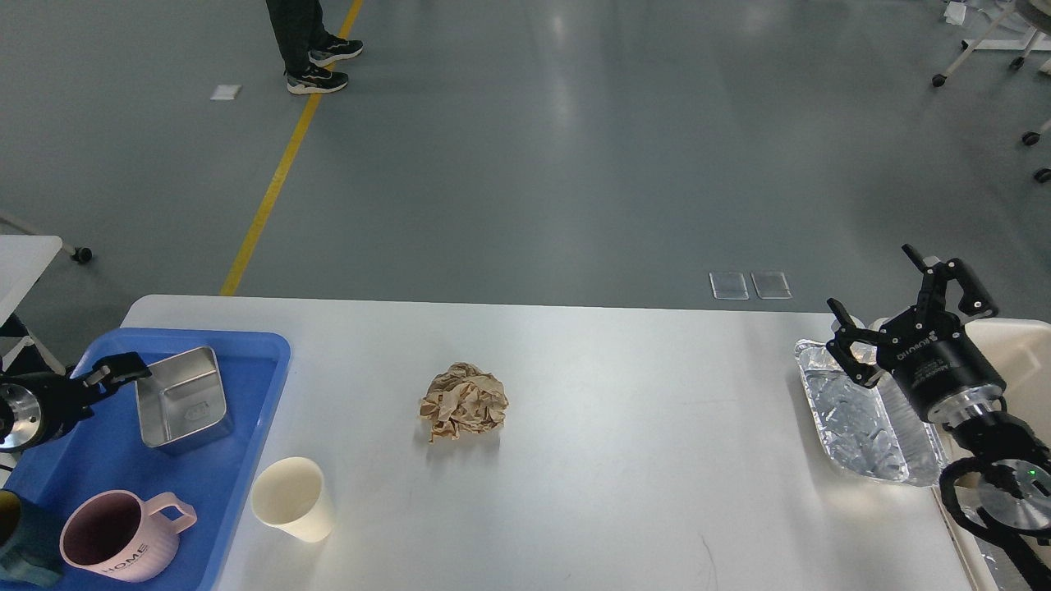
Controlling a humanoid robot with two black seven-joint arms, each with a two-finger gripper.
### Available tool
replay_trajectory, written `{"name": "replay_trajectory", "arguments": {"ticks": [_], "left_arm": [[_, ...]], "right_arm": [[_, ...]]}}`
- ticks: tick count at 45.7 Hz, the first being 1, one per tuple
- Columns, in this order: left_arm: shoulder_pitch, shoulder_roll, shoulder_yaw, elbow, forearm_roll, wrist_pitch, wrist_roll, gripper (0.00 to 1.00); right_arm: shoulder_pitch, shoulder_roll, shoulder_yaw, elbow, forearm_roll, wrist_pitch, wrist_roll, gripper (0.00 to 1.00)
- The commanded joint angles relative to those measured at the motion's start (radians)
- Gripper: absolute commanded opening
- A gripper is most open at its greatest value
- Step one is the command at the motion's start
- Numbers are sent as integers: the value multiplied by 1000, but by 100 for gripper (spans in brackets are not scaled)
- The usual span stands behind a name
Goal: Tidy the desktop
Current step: 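Lower the steel tray into the blue bin and open the left gripper, then raise the left gripper up away from the bin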
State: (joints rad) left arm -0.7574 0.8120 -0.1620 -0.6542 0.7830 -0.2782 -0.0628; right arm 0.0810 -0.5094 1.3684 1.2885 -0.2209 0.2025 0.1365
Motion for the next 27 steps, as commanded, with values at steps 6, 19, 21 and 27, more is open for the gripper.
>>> {"name": "replay_trajectory", "arguments": {"ticks": [6,19,21,27], "left_arm": [[6,70,-198,-145,-14,-6,11,97],[9,168,-258,-442,-158,27,14,97],[9,180,-272,-481,-186,37,14,97],[12,196,-310,-576,-237,96,12,97]], "right_arm": [[2,2,0,2,0,0,0,100],[2,-8,0,2,2,0,-2,100],[0,-11,0,3,2,0,-3,100],[3,-14,0,8,2,0,-5,100]]}}
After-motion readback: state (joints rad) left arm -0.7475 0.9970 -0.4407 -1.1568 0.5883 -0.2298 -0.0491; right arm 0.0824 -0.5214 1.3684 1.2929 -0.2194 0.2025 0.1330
